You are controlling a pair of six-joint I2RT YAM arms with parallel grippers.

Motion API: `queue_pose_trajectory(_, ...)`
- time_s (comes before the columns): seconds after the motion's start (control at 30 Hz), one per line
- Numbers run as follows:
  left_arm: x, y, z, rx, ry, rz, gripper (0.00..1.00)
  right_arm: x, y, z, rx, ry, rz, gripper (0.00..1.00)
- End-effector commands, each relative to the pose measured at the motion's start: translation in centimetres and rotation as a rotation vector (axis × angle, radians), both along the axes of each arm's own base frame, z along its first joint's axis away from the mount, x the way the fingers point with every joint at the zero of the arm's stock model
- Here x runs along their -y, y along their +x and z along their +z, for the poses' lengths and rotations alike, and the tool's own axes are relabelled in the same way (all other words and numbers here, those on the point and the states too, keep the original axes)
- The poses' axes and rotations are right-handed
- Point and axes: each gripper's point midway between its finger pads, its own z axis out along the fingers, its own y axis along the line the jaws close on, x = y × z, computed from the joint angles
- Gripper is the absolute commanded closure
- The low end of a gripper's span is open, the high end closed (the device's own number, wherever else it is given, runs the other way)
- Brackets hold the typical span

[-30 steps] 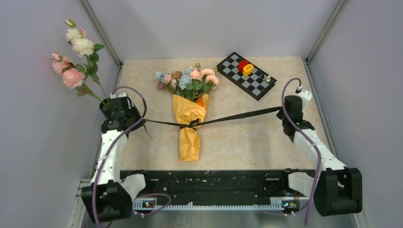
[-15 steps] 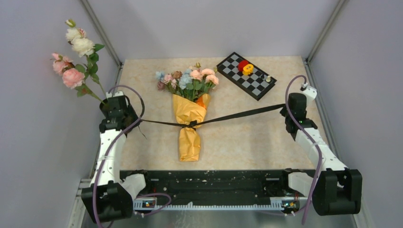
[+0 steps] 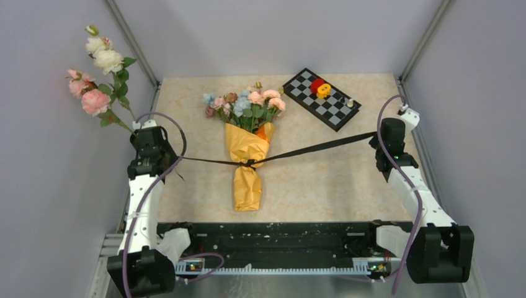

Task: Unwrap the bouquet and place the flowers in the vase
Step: Untie the ribbon from the wrapping paper.

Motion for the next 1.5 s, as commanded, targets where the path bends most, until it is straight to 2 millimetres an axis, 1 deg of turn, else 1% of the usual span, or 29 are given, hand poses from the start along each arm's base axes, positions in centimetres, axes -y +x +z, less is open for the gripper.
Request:
queue_pose_trajectory(0.0,-1.4,-0.1,2.2,0.053,0.067,0.046,1.00,0.5,0.5,4.1,0.101,-0.003,-0.014,1.00)
queue_pose_trajectory(0.07,-1.5,-0.2,2.1,0.057,0.070,0.050,1.00,1.4,0.2,4.3,0.106,-0.009,-0.042,1.00)
queue_pose_trajectory(0.23,-1.8,-0.4,2.3,0.063,0.084,0.063,1.00,1.8,-0.4,4.3,0.111,-0.014,-0.053,1.00)
queue_pose_trajectory(0.4,-1.9,-0.5,2.3,0.097,0.095,0.068,1.00,1.4,-1.0,2.8,0.118,0.024,-0.052,1.00)
queue_pose_trajectory(0.5,-2.0,-0.3,2.7,0.106,0.097,0.070,1.00,1.5,-1.4,2.3,0.115,0.026,-0.062,1.00)
queue_pose_trajectory(0.67,-2.5,-0.6,2.8,0.101,0.118,0.097,1.00,2.4,-1.6,2.9,0.103,-0.022,-0.095,1.00)
queue_pose_trajectory(0.77,-2.8,-0.8,2.9,0.103,0.131,0.111,1.00,2.7,-1.5,3.3,0.109,-0.033,-0.100,1.00)
queue_pose_trajectory(1.07,-3.4,-1.0,2.9,0.099,0.151,0.139,1.00,3.0,-1.3,2.7,0.101,-0.026,-0.114,1.00)
queue_pose_trajectory(1.33,-4.2,-1.4,3.1,0.099,0.183,0.179,1.00,4.0,-1.5,3.3,0.108,-0.041,-0.152,1.00)
queue_pose_trajectory(1.47,-4.9,-1.6,3.5,0.100,0.209,0.214,1.00,4.4,-1.7,3.5,0.111,-0.042,-0.168,1.00)
